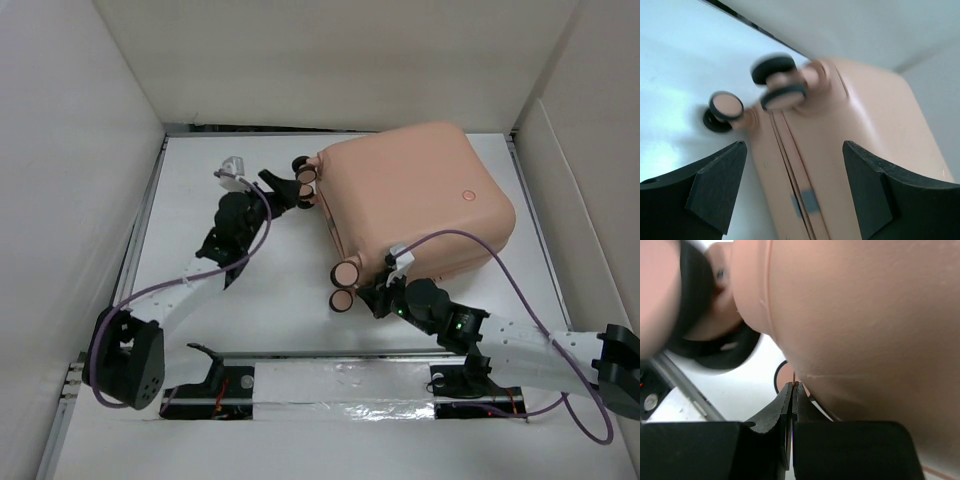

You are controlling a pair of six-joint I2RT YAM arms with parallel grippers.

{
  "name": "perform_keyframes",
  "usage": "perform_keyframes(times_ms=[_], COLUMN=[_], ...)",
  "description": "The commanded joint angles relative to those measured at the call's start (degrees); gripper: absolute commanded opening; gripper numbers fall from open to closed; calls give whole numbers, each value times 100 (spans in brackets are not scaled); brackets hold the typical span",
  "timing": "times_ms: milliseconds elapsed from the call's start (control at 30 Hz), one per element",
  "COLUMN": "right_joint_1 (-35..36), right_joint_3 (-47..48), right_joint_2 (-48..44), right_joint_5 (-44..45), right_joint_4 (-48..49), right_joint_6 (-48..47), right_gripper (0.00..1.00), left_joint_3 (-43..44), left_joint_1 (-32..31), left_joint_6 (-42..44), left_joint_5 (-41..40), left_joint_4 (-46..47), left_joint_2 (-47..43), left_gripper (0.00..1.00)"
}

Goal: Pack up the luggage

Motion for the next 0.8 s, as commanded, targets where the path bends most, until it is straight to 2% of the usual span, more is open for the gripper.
perform_keyframes(times_ms=[0,33,133,267,367,433,467,500,533,567,600,700,767], right_joint_1=[212,212,212,212,212,212,212,212,212,212,212,212,212], right_joint_3=[166,166,174,218,210,183,166,166,166,157,157,166,166], right_joint_2=[-167,-158,-105,9,70,71,62,62,62,62,70,149,158], right_joint_5=[-787,-769,-778,-1015,-1085,-1103,-1103,-1086,-1085,-1085,-1077,-1015,-1059], right_joint_4=[948,948,965,974,1009,1018,1035,1044,1044,1036,1044,1097,1097], right_joint_6=[154,154,154,145,181,198,198,190,190,181,181,172,163], right_gripper=[0,0,0,0,0,0,0,0,0,0,0,0,0], left_joint_3=[722,829,1190,1182,1682,1920,1929,1859,1763,1692,1648,1612,1726], left_joint_1=[665,720,720,773,835,835,835,835,835,835,904,1036,1098], left_joint_6=[-524,-639,-1008,-1396,-932,-282,69,72,438,511,494,266,134], left_joint_5=[940,1351,1783,1803,1584,1304,1076,1073,1056,1056,1099,1530,1653], left_joint_4=[-162,-92,-39,410,-54,-117,-248,-180,-57,48,58,102,76], left_joint_2=[470,621,1140,1439,1747,1809,1766,1704,1643,1607,1590,1712,1791], left_gripper=[75,75,76,77,75,73,69,65,58,44,41,46,58])
